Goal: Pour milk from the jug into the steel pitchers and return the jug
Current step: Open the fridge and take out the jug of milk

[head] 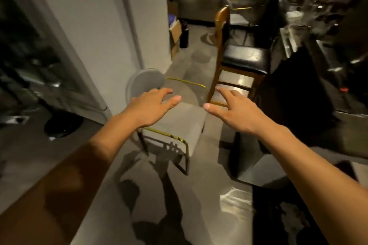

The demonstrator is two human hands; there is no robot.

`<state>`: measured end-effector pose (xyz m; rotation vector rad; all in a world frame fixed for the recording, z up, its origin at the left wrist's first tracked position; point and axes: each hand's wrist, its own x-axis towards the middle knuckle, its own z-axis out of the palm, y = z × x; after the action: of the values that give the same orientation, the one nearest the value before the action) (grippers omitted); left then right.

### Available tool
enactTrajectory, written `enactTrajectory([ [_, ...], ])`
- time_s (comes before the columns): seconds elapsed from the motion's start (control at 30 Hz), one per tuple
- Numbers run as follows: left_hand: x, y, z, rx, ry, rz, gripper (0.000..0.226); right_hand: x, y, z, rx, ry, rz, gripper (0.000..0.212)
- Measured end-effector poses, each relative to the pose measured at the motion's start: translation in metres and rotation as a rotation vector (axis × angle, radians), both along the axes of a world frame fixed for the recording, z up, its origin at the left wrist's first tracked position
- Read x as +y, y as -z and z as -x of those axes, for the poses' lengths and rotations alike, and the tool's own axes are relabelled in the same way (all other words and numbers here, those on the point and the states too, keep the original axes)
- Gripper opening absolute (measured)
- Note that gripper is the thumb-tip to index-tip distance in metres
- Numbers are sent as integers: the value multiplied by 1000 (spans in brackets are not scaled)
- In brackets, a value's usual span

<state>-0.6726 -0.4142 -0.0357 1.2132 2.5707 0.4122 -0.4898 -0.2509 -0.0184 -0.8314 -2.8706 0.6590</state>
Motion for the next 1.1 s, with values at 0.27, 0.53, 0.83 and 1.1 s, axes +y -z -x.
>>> enactTrajectory([
  [0.27,-208,10,122,-3,-440,-88,86,-144,15,181,4,-372,-11,86],
  [0.53,-301,14,231,-4,-685,-133,82,-225,19,345,41,-573,-1,88],
  [0.83,-344,-8,402,-10,-735,-181,57,-276,13,557,64,-659,-18,92],
  [1.1,-366,-31,562,54,-690,-199,88,-321,-9,715,131,-666,30,92],
])
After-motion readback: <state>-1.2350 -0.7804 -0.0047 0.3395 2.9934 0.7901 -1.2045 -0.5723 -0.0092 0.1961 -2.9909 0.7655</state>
